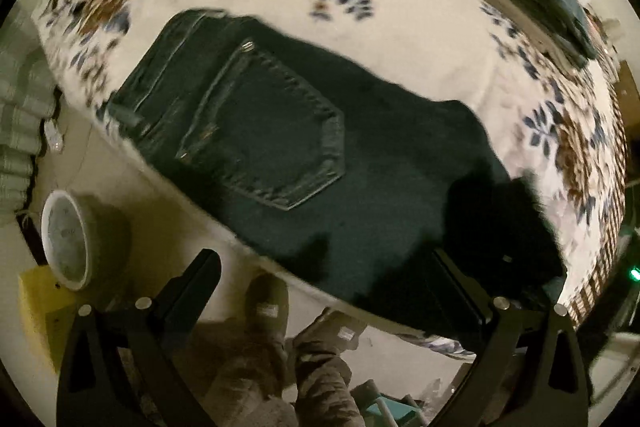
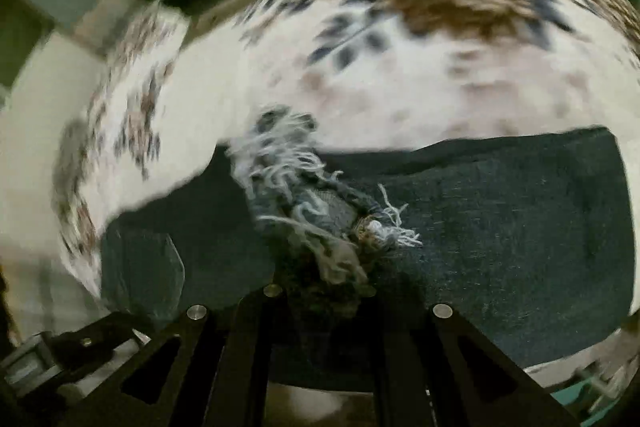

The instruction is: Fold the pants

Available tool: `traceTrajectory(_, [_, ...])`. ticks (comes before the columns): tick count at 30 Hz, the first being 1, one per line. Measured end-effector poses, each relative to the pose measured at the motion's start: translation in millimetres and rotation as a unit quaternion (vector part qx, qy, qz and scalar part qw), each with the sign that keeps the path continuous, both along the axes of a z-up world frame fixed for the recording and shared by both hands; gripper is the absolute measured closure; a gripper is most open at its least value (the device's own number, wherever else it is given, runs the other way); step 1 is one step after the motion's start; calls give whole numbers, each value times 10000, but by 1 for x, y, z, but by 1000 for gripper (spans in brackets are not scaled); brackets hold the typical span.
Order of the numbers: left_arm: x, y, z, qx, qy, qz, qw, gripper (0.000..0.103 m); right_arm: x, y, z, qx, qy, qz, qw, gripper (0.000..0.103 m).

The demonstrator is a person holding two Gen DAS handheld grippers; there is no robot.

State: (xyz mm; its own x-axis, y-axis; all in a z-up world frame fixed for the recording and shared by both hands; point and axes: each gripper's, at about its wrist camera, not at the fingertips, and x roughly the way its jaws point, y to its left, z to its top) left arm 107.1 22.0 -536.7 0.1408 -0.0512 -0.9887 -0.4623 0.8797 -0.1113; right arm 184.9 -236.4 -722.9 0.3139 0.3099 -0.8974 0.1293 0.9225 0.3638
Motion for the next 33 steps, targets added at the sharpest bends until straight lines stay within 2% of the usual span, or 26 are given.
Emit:
traceTrajectory(3, [-3,9,1,-68,-41,100,9999,0,4,23,-25,-271,328,261,9988,89])
traceTrajectory(4, [-3,10,2,-92,-72,104,9999,0,3,28,-28,-331,377,379,9980,84])
traceTrajectory(6, [3,10,3,-157,-169,87,9997,0,4,35,-31,-160,578,794,9950,66])
traceTrajectory(8, [11,7,2,-264,-235,48,9994,0,-1,26,-25,417,765,937,9918,26])
traceTrajectory(9, [16,4,1,-346,-258,28,9991,0,-7,13,-19,668,834,826,9908,20])
traceTrajectory(13, [45,-18,-16,-805,-278,-217,9961,0,-29,-48,8,815,843,134,9930,19])
traceTrajectory(15, [57,-33,-30,-868,-184,-420,9952,0,-37,-73,17,643,853,-168,9941,18])
traceTrajectory(18, [74,-58,-66,-768,192,-756,9940,0,-47,-106,18,247,990,-567,9932,18])
traceTrajectory(20, [79,-68,-86,-769,422,-897,9921,7,-50,-122,13,109,1109,-719,9912,18])
traceTrajectory(21, [82,-74,-93,-662,491,-1011,9915,13,-52,-132,11,67,1179,-806,9897,18])
traceTrajectory(23, [80,-79,-87,-391,243,-1162,9922,42,-56,-148,6,7,1262,-969,9873,18])
traceTrajectory(24, [78,-82,-81,-269,58,-1284,9913,93,-58,-150,3,-29,1298,-1010,9864,18])
traceTrajectory(25, [74,-85,-74,-167,-67,-1448,9893,98,-58,-149,0,-85,1329,-1032,9857,18])
traceTrajectory(28, [59,-84,-56,-57,-352,-1470,9885,98,-60,-148,-7,-259,1440,-1093,9832,18])
traceTrajectory(33, [44,-72,-51,-186,-297,-1210,9920,98,-58,-140,-12,-538,1577,-1015,9808,18])
